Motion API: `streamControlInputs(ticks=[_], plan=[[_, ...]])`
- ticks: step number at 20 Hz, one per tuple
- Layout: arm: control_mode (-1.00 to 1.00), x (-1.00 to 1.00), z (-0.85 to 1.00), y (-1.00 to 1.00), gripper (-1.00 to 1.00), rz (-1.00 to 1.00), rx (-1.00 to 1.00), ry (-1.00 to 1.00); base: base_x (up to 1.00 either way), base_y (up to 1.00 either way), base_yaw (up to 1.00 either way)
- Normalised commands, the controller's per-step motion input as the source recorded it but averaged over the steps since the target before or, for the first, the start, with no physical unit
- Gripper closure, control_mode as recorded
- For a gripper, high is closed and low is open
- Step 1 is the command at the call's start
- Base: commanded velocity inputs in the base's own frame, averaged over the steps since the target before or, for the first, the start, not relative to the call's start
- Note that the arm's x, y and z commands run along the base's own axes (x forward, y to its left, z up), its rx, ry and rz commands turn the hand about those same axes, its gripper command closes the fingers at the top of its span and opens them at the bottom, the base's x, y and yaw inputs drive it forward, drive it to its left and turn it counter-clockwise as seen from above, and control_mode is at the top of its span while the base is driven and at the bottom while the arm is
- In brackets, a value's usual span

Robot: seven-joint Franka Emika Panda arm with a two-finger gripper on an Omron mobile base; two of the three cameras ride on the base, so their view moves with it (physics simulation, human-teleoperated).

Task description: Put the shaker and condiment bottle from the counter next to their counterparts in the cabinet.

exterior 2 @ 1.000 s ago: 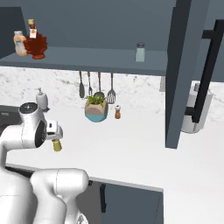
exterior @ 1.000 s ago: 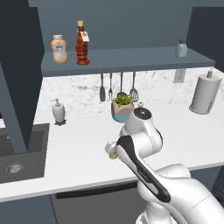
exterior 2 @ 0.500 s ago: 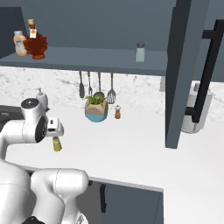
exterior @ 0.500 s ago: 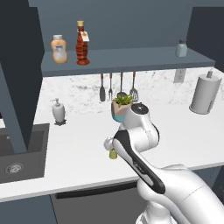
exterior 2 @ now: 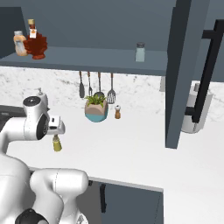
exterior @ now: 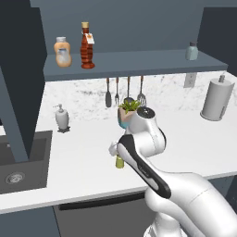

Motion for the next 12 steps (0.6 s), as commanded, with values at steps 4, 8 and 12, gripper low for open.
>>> streamControlInputs(ticks=[4, 8, 12], plan=[[-1.00, 0.14, -0.04, 0.00, -1.00, -0.01, 0.00, 0.00, 0.00, 0.00, 0.00], [-1.00, 0.15, -0.08, 0.00, -1.00, 0.00, 0.00, 0.00, 0.00, 0.00, 0.00], [-1.00, 0.13, -0.07, 0.00, -1.00, 0.00, 0.00, 0.00, 0.00, 0.00, 0.00]])
